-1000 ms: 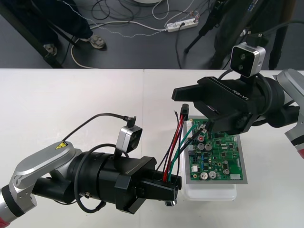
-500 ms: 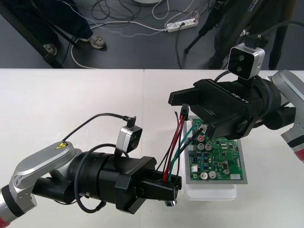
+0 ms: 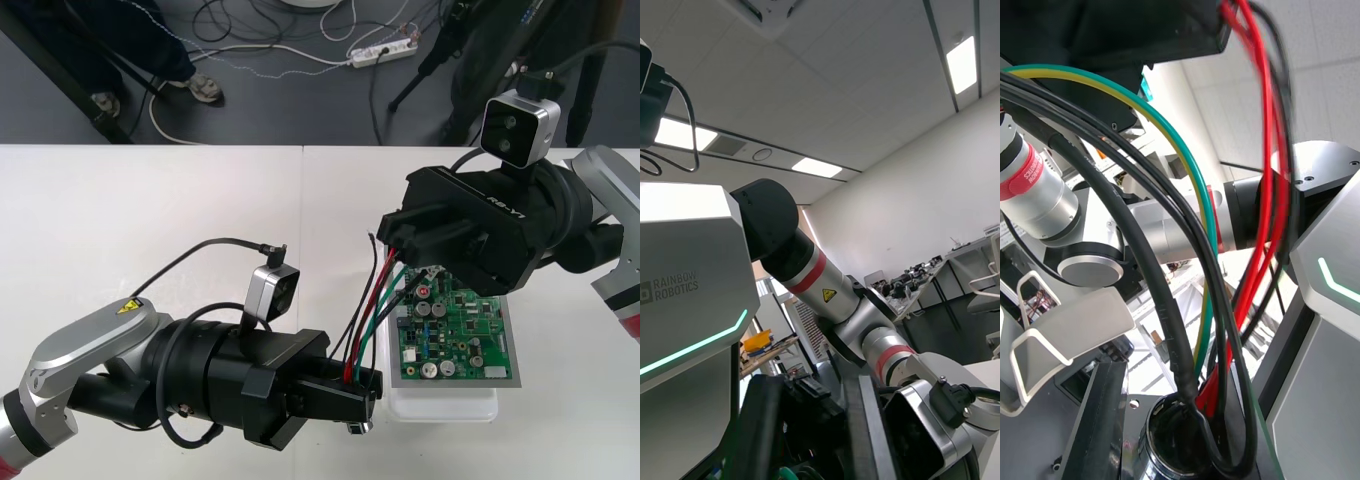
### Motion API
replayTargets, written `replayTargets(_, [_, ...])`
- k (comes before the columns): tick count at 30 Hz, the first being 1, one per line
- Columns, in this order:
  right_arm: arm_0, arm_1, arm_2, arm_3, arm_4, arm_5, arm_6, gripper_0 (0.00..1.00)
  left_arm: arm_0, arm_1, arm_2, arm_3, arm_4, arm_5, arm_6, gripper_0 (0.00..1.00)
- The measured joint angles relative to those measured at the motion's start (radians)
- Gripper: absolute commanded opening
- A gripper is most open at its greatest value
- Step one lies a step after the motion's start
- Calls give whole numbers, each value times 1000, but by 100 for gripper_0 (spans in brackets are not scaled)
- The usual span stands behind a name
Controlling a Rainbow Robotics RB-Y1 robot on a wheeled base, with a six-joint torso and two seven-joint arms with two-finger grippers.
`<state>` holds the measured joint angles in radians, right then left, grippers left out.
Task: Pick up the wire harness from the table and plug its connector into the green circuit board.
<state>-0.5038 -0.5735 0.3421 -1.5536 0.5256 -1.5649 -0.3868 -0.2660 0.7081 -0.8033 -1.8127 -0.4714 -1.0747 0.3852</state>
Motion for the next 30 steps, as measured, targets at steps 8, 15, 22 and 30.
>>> replayTargets(8, [0, 0, 0, -1, -1, 0, 0, 7, 0, 0, 0, 0, 0, 0, 0, 0])
replayTargets(15, [0, 0, 0, -2, -1, 0, 0, 0, 0, 0, 0, 0, 1, 0, 0, 0])
replayTargets(22, [0, 0, 0, -2, -1, 0, 0, 0, 0, 0, 0, 0, 1, 0, 0, 89])
replayTargets(30, [0, 0, 0, -2, -1, 0, 0, 0, 0, 0, 0, 0, 3, 11, 0, 100])
